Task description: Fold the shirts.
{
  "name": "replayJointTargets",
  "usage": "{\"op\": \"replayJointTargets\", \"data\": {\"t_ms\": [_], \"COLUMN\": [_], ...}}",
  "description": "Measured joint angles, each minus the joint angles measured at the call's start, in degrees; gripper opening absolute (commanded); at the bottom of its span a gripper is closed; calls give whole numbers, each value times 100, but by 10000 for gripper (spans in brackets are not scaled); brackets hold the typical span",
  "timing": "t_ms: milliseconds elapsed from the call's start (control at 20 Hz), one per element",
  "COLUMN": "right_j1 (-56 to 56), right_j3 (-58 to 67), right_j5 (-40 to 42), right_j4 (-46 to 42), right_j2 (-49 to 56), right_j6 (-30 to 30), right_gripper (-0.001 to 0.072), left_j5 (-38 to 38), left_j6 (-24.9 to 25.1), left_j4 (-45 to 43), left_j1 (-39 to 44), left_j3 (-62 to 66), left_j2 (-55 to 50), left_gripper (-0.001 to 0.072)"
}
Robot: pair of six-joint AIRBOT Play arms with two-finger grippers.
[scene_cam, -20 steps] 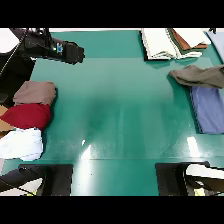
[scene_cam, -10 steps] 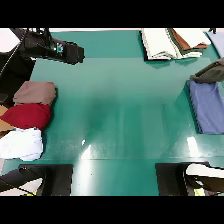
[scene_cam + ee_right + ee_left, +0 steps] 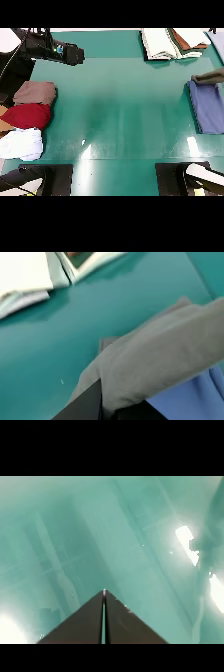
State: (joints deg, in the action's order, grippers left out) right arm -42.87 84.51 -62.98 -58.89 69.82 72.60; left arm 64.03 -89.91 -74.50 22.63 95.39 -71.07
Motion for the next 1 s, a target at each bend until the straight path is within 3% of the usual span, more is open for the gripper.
{"op": "replayJointTargets", "data": {"t_ms": [250, 300, 350, 400, 600, 750, 1000], "right_j1": [-96, -184, -313, -476, -1051, -1108, 90], "right_j3": [-1187, -1408, -1626, -1818, -2135, -1871, -1130], "right_j5": [-409, -514, -667, -796, -1165, -1300, -1438], "right_j4": [-1176, -1346, -1491, -1602, -1738, -1285, -74], "right_j2": [-739, -844, -940, -1023, -1147, -1180, -1196], "right_j6": [282, 332, 380, 411, 483, 501, 522], "right_gripper": [20, 62, 386, 658, 677, 675, 675], "left_j5": [61, 61, 63, 66, 28, -20, -83], "left_j6": [98, 131, 157, 179, 234, 240, 251], "left_j4": [-9, -9, -7, -7, -9, -7, -7], "left_j1": [0, 0, 0, 0, 0, 0, 0], "left_j3": [0, 0, 0, 0, 0, 0, 0], "left_j2": [-7, -7, -7, -7, -7, -7, -9], "left_gripper": [31, 31, 31, 31, 31, 31, 31]}}
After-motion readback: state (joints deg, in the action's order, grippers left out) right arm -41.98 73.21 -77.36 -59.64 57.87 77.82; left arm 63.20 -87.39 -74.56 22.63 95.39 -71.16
